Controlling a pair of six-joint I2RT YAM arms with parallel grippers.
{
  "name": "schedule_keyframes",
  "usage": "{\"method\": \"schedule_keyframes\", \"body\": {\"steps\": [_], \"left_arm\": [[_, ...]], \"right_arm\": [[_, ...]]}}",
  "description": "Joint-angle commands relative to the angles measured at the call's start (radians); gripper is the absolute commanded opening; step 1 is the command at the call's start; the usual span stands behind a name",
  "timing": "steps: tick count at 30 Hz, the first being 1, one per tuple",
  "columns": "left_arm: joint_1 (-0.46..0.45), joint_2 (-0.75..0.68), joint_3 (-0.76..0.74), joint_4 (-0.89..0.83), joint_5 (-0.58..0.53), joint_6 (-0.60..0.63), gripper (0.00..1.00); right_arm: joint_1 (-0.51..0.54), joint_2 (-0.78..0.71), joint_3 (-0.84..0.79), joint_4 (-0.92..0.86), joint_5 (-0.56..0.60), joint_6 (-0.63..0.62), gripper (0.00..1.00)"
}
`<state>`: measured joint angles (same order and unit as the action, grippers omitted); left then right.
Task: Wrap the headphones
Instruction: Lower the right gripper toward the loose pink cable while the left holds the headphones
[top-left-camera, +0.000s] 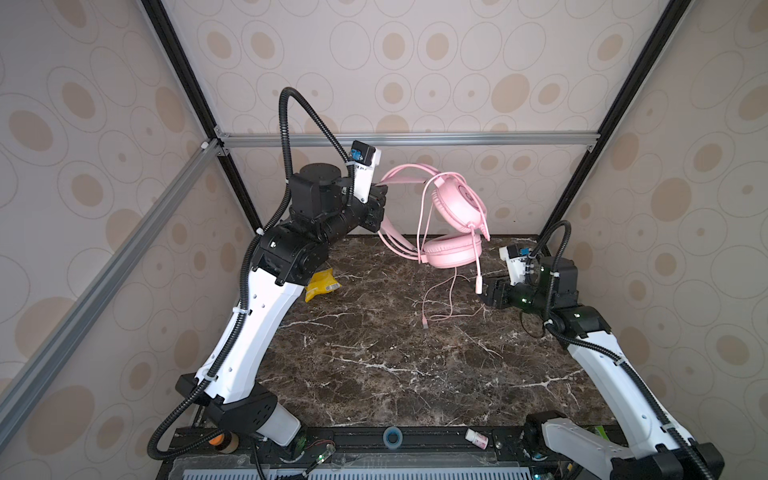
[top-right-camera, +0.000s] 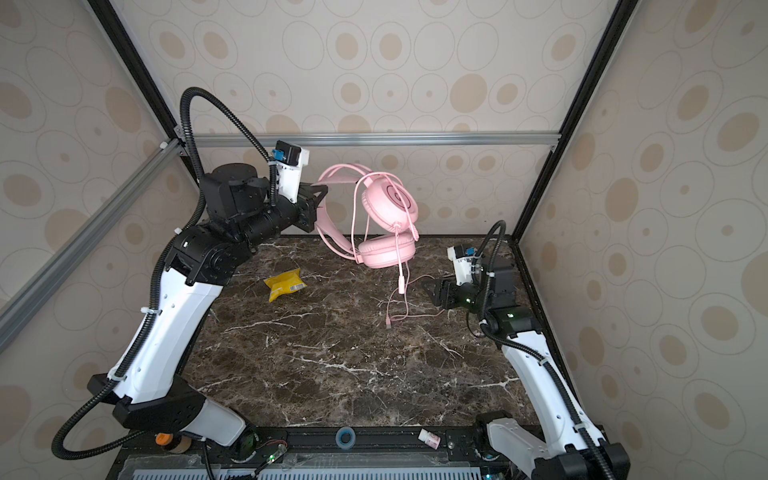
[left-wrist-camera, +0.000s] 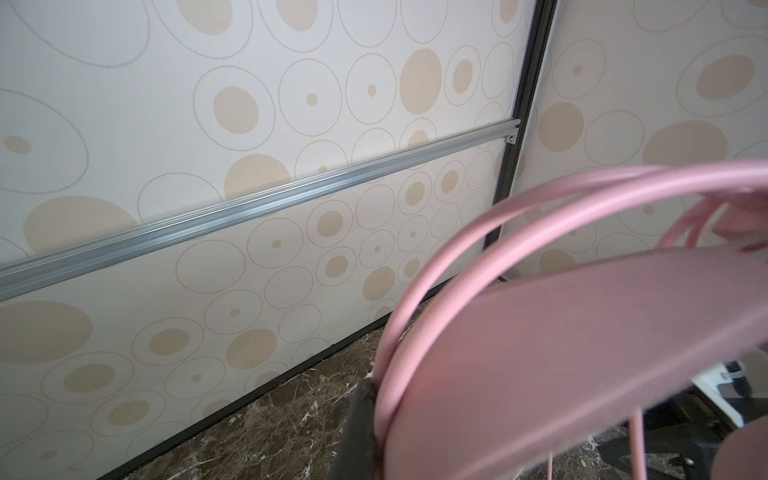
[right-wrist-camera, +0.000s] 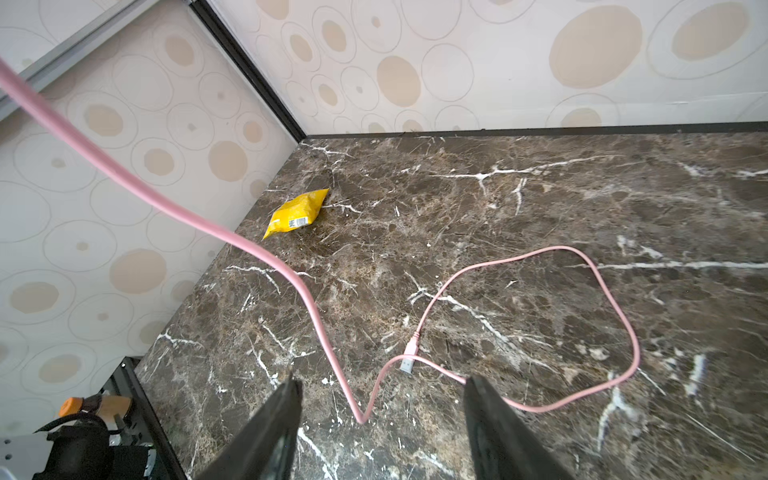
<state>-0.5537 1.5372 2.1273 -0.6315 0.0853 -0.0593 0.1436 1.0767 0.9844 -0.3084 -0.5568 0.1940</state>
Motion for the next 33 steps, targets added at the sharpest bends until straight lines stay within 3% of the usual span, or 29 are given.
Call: {"method": "schedule_keyframes", "body": {"steps": [1,20,30,33], "left_arm": [[0.012,-0.009,0.065,0.037,0.019,-0.087,0.0],[0.054,0.015,0.085,0.092,0.084,-0.175,0.0],[0.071,0.009,0.083,0.094,0.093,-0.191,0.0],[0.072,0.009,0.076,0.095,0.091,-0.194,0.0]], "right_arm": [[0.001,0.014,-0.007,0.093,-0.069,-0.014,0.65],[0.074,0.138,-0.052,0.24,-0.127,0.046,0.65],[0.131,0.255,0.013,0.281,-0.135,0.04,0.64],[0.162,0.278,0.029,0.286,-0.143,0.037,0.59]]}}
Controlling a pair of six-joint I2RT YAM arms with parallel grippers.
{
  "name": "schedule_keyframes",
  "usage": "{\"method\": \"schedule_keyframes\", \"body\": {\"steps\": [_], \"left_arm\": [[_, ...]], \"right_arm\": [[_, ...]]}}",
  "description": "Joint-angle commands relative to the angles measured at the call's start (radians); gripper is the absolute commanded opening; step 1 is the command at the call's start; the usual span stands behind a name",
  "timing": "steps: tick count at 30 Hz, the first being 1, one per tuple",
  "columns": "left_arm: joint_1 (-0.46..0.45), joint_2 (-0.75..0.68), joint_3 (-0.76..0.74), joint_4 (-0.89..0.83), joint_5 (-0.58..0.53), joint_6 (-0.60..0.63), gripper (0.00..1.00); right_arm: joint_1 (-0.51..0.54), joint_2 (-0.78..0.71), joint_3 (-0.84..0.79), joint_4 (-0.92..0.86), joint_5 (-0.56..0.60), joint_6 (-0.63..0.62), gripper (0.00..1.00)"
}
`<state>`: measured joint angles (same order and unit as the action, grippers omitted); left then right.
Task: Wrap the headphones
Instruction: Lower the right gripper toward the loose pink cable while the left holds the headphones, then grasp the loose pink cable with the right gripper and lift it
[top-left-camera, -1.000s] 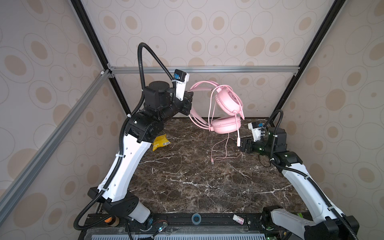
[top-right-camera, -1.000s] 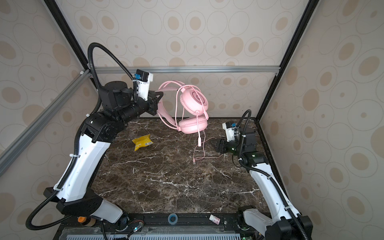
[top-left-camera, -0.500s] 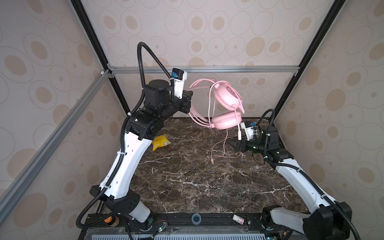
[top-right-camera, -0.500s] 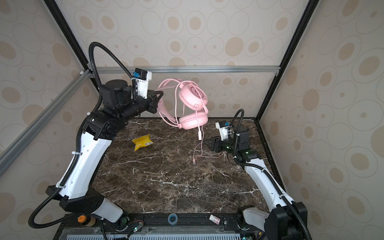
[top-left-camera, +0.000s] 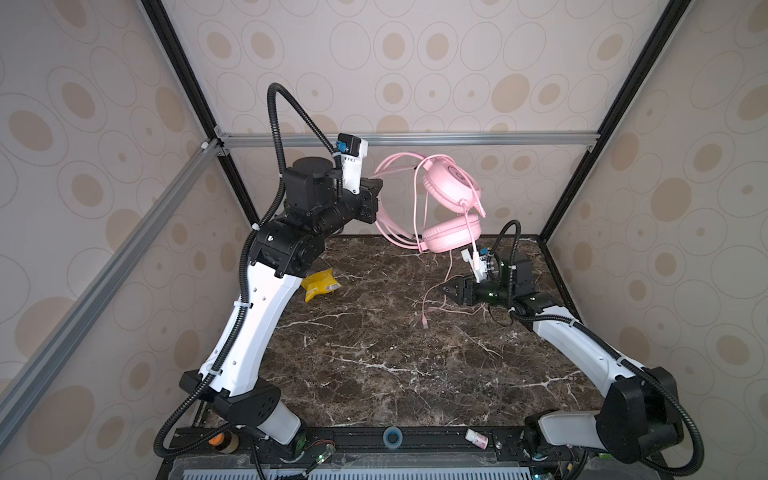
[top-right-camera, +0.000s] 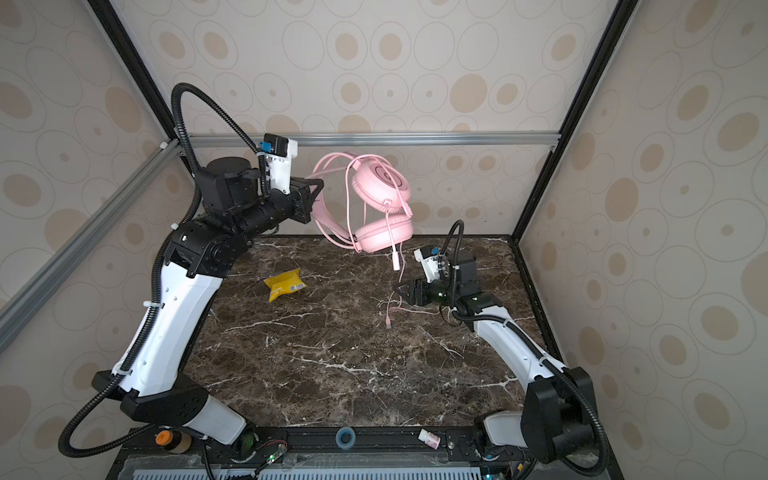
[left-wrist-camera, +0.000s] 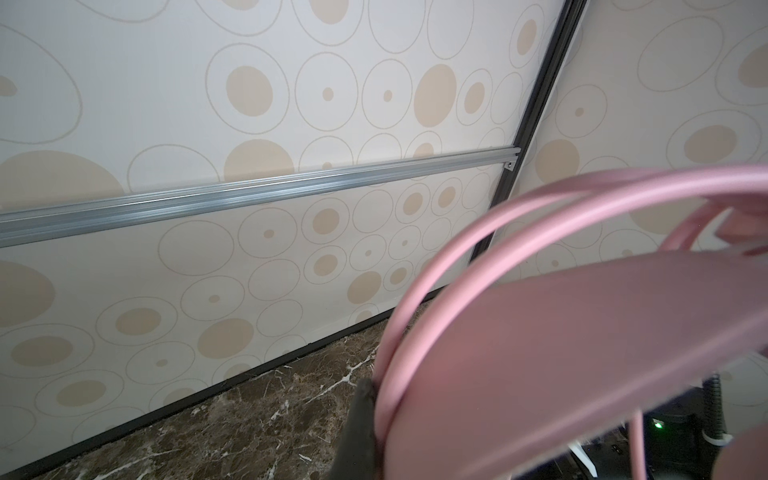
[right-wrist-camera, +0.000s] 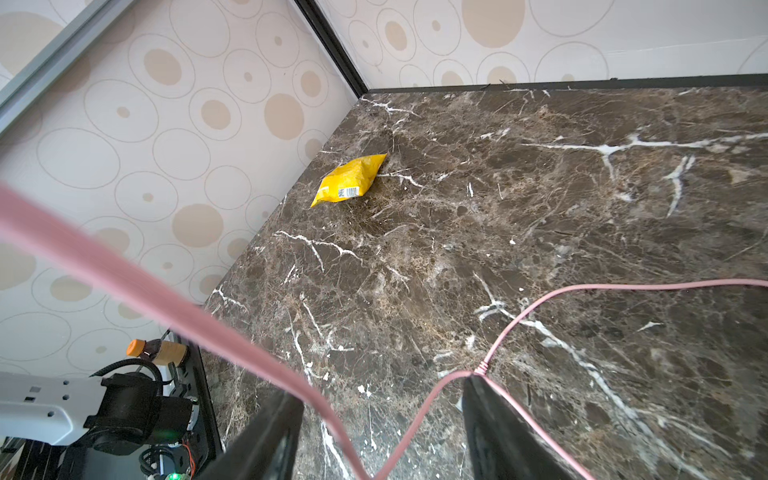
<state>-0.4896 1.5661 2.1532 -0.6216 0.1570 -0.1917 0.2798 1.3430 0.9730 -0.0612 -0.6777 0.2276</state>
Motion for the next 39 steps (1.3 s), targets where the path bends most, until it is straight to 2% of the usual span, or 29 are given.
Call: {"method": "schedule_keyframes", "body": {"steps": [1,6,12,18,22,24,27,31,37,39], "left_arm": [[0.009,-0.021,0.046,0.089,0.021,-0.064,0.0],[0.014,-0.024,0.03,0.107,0.027,-0.073,0.0],[0.024,-0.029,0.012,0.126,0.029,-0.082,0.0],[0.033,-0.037,-0.005,0.137,0.032,-0.084,0.0],[0.041,-0.038,-0.009,0.138,0.037,-0.088,0.0],[0.045,-0.038,-0.01,0.143,0.041,-0.091,0.0],[0.049,-0.038,-0.012,0.15,0.043,-0.095,0.0],[0.056,-0.04,-0.015,0.152,0.035,-0.106,0.0],[0.065,-0.046,-0.031,0.157,0.029,-0.123,0.0],[0.067,-0.051,-0.041,0.164,0.034,-0.13,0.0]], "right_arm": [[0.032,0.02,0.046,0.037,-0.026,0.004,0.55],[0.048,0.047,0.052,0.042,-0.058,0.013,0.32],[0.051,0.032,0.044,0.037,-0.06,0.02,0.16],[0.052,0.0,0.026,0.018,-0.056,0.02,0.14],[0.052,-0.013,0.022,0.006,-0.044,0.02,0.24],[0.052,-0.017,0.021,0.003,-0.041,0.021,0.25],[0.052,-0.019,0.024,-0.004,-0.036,0.015,0.18],[0.052,-0.028,0.018,-0.02,-0.015,0.004,0.01],[0.052,-0.03,0.019,-0.018,-0.022,0.01,0.01],[0.051,-0.027,0.021,-0.009,-0.023,0.014,0.09]]}}
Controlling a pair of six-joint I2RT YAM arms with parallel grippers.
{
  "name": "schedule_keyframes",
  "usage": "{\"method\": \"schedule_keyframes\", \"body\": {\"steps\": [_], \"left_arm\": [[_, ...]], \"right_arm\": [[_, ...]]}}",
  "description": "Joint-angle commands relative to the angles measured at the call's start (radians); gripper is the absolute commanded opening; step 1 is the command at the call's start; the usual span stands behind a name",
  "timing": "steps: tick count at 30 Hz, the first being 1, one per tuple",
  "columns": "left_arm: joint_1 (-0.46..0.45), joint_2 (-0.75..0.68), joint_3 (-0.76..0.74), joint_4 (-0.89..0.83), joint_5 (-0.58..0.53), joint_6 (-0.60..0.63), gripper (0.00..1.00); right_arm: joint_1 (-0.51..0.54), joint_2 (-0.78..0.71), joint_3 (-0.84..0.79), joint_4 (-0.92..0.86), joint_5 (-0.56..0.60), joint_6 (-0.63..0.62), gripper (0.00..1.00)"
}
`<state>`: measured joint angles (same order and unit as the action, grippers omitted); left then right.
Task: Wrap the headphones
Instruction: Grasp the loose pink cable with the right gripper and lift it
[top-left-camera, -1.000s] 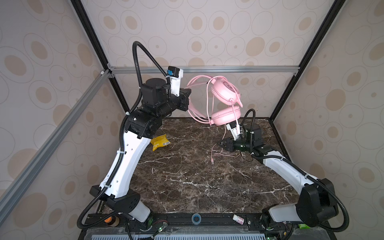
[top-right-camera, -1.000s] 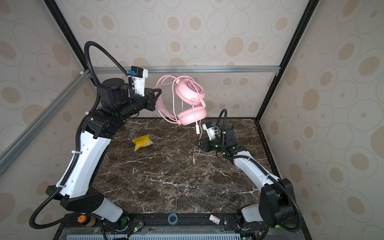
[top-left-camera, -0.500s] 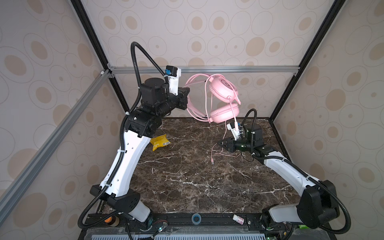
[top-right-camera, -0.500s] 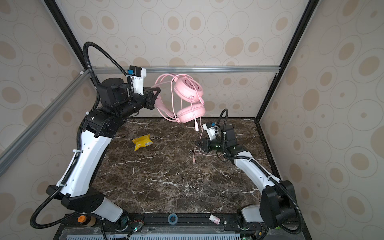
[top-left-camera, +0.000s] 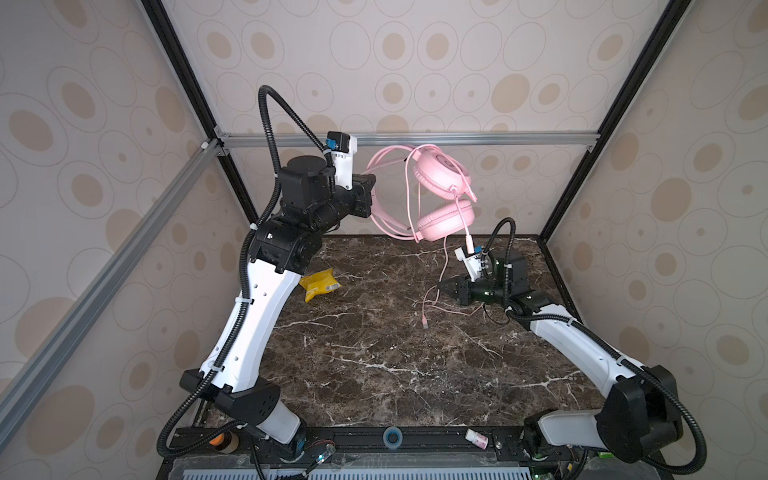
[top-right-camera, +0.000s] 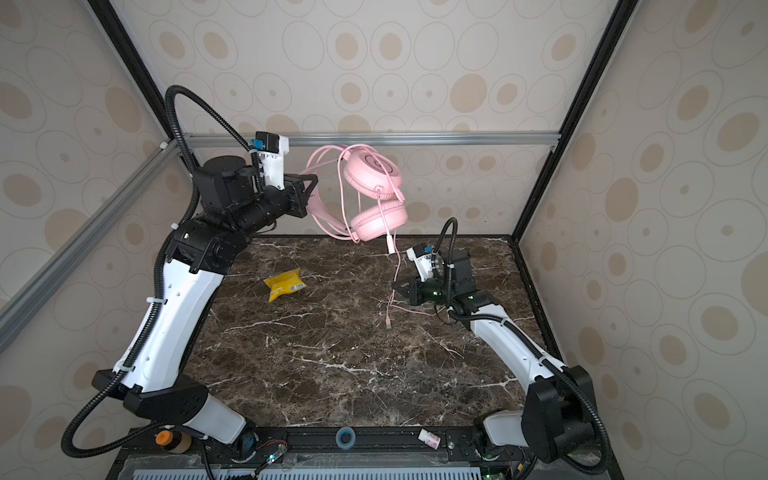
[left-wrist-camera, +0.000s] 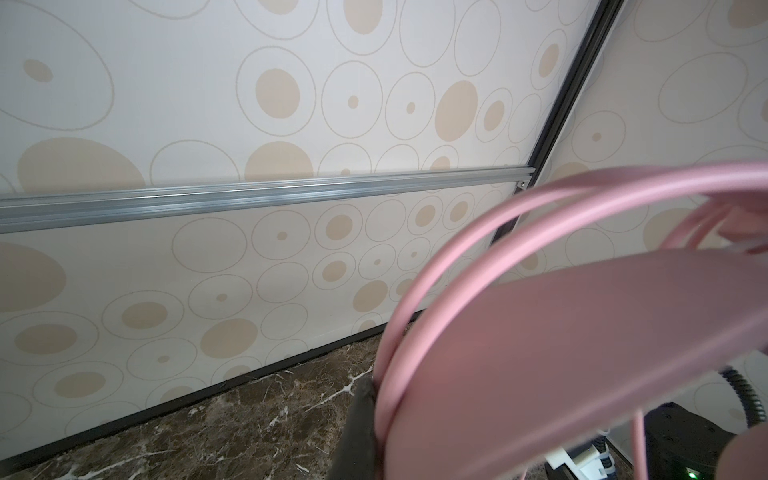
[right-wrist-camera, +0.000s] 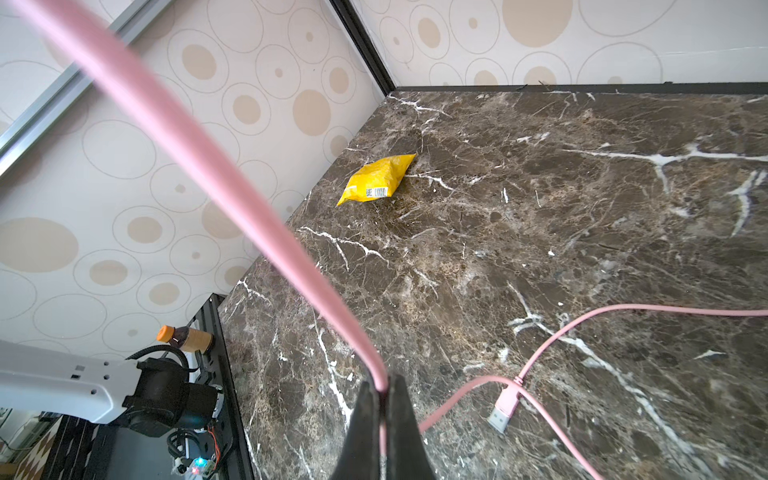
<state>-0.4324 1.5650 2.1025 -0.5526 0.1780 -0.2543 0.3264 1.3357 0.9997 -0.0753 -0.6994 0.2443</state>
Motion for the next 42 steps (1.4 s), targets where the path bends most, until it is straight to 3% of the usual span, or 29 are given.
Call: {"method": "schedule_keyframes", "body": {"steps": [1,6,11,16,29,32,37,39,42], "left_arm": [[0.012,-0.052,0.007,0.099,0.015,-0.068,0.0],[0.017,-0.062,-0.008,0.112,0.025,-0.079,0.0],[0.023,-0.066,-0.017,0.117,0.028,-0.087,0.0],[0.026,-0.074,-0.032,0.127,0.034,-0.096,0.0],[0.035,-0.08,-0.045,0.143,0.047,-0.109,0.0],[0.039,-0.081,-0.047,0.144,0.049,-0.112,0.0],[0.045,-0.085,-0.061,0.154,0.044,-0.115,0.0],[0.049,-0.089,-0.073,0.162,0.039,-0.124,0.0],[0.059,-0.095,-0.099,0.188,0.022,-0.153,0.0]], "right_arm": [[0.005,-0.016,-0.004,0.009,0.0,-0.003,0.11],[0.005,0.01,0.015,0.029,-0.013,0.003,0.11],[0.005,0.035,0.033,0.05,-0.014,0.019,0.32],[0.005,0.065,0.049,0.081,-0.016,0.045,0.42],[0.021,0.142,0.105,0.128,-0.022,0.053,0.53],[0.028,0.16,0.13,0.127,-0.031,0.051,0.47],[0.036,0.16,0.125,0.115,-0.051,0.044,0.09],[0.036,0.147,0.107,0.118,-0.051,0.048,0.02],[0.039,0.133,0.082,0.135,-0.051,0.072,0.0]]}}
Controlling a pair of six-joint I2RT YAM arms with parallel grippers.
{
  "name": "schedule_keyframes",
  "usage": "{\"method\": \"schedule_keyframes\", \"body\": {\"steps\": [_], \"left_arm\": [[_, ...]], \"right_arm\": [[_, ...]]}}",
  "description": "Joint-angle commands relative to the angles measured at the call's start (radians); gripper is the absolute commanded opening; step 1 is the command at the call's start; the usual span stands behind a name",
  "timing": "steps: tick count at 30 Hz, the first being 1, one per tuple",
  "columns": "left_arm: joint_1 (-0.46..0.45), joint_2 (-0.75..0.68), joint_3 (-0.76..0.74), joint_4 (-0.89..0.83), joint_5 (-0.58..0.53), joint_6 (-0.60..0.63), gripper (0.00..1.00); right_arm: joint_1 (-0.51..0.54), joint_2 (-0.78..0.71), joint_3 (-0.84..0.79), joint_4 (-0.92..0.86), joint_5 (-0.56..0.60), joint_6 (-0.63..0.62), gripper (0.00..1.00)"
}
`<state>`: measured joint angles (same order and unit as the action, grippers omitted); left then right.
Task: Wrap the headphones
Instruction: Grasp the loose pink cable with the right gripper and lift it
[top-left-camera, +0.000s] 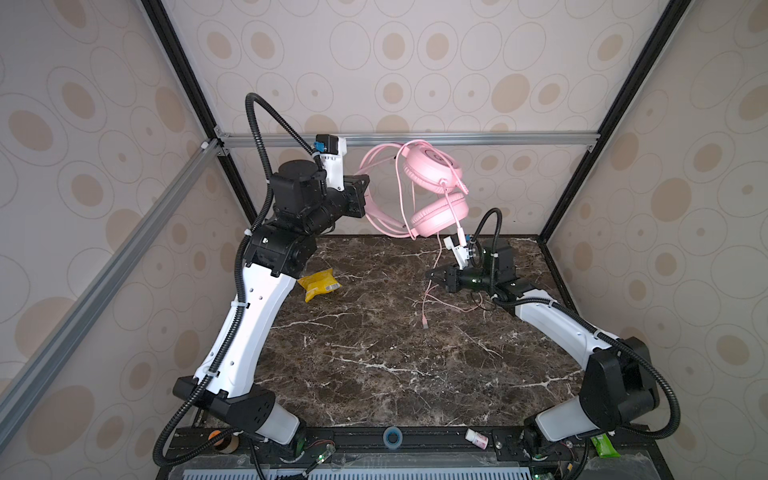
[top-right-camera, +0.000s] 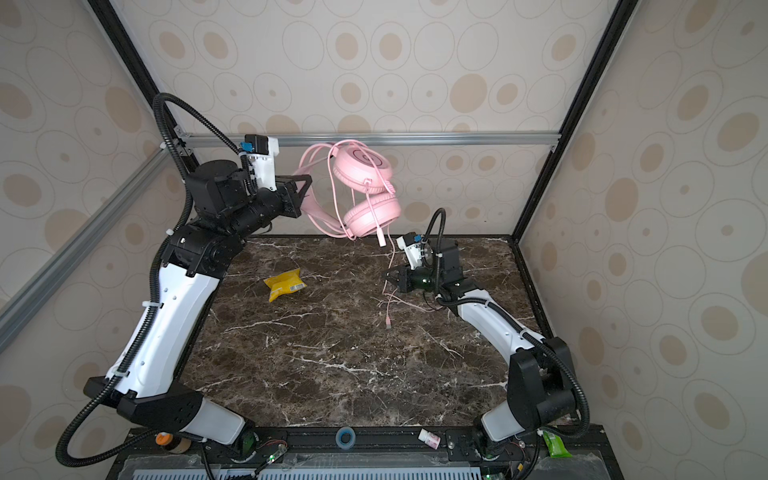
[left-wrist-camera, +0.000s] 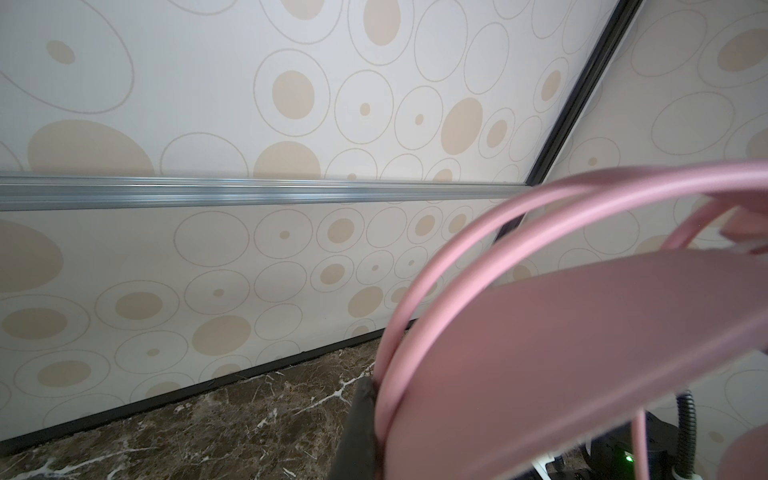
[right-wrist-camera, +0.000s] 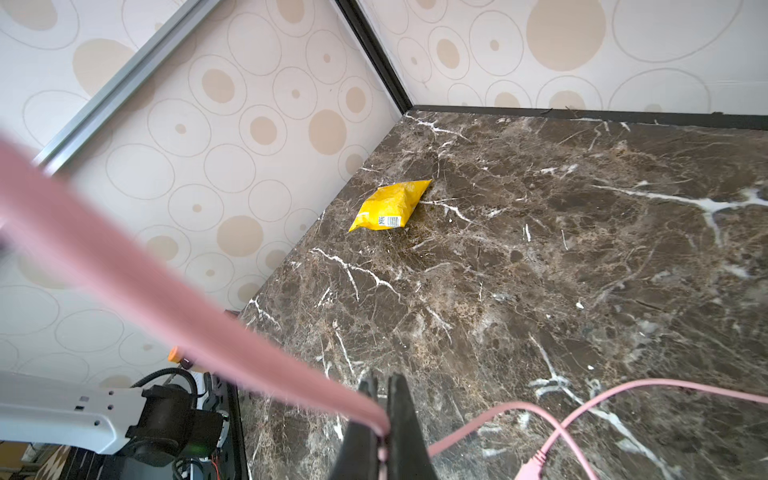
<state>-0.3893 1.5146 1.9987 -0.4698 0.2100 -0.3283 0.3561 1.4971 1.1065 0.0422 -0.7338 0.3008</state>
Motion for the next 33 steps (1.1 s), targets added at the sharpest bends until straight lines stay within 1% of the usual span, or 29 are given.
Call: {"method": "schedule_keyframes", "body": {"steps": [1,5,9,15,18,23,26,29,33], "left_arm": [[0.021,-0.048,-0.007,0.123,-0.01,-0.097,0.0],[0.038,-0.06,-0.063,0.217,0.013,-0.171,0.0],[0.046,-0.075,-0.139,0.32,0.044,-0.234,0.0],[0.05,-0.089,-0.159,0.338,0.045,-0.25,0.0],[0.055,-0.099,-0.166,0.339,0.009,-0.251,0.0],[0.061,-0.1,-0.16,0.328,-0.104,-0.27,0.0],[0.063,-0.08,-0.136,0.306,-0.142,-0.278,0.0],[0.062,-0.066,-0.123,0.273,-0.183,-0.287,0.0],[0.063,-0.067,-0.126,0.209,-0.268,-0.267,0.0]], "right_arm": [[0.009,-0.031,-0.032,0.026,-0.015,0.028,0.0],[0.022,-0.025,-0.03,0.014,0.005,0.035,0.0],[0.057,0.022,-0.003,-0.087,0.082,-0.007,0.0],[0.079,0.049,0.004,-0.131,0.104,-0.015,0.0],[0.085,0.033,-0.02,-0.138,0.095,-0.027,0.0],[0.109,-0.011,-0.038,-0.209,0.104,-0.076,0.0],[0.13,-0.036,-0.038,-0.256,0.118,-0.1,0.0],[0.157,-0.054,-0.004,-0.334,0.15,-0.146,0.0],[0.217,-0.069,0.087,-0.481,0.205,-0.235,0.0]]}}
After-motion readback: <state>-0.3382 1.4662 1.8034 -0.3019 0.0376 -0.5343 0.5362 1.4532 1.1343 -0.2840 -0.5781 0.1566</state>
